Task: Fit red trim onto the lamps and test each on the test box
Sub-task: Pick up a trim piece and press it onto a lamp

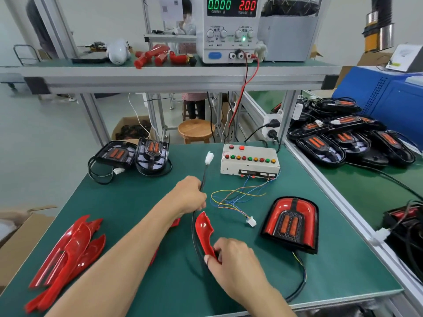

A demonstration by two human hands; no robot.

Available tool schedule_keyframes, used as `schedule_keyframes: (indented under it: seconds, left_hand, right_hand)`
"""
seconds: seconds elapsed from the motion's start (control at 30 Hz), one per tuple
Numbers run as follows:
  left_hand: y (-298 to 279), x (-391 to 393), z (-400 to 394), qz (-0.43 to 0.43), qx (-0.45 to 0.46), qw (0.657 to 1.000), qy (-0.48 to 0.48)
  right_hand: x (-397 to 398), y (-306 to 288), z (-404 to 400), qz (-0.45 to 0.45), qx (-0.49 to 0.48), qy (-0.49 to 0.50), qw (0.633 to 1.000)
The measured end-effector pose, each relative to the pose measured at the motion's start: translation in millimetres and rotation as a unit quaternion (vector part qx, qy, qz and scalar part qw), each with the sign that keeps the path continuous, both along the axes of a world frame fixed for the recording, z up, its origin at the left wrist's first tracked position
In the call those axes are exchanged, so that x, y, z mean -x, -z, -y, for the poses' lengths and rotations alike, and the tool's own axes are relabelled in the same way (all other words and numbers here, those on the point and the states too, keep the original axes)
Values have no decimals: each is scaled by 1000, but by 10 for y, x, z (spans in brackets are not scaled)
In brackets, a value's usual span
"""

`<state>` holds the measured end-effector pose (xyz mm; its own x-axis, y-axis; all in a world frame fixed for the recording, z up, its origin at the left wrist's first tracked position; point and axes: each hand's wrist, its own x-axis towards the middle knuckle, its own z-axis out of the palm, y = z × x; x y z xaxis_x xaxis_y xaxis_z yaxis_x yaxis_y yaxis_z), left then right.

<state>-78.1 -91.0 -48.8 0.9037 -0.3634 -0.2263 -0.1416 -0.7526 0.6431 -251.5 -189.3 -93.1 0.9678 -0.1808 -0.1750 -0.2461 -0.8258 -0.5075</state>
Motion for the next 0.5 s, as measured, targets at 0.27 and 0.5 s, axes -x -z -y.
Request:
schedule_keyframes:
  seconds: [0.27,0.5]
  left_hand:
    - [-387,537,-158,-76,223,972,-9]
    - [-324,934,-30,-184,339,922,-20]
  right_hand:
    - [-438,24,-173,-8,-174,-23,984]
    - [-343,-117,351,189,-345,121,911]
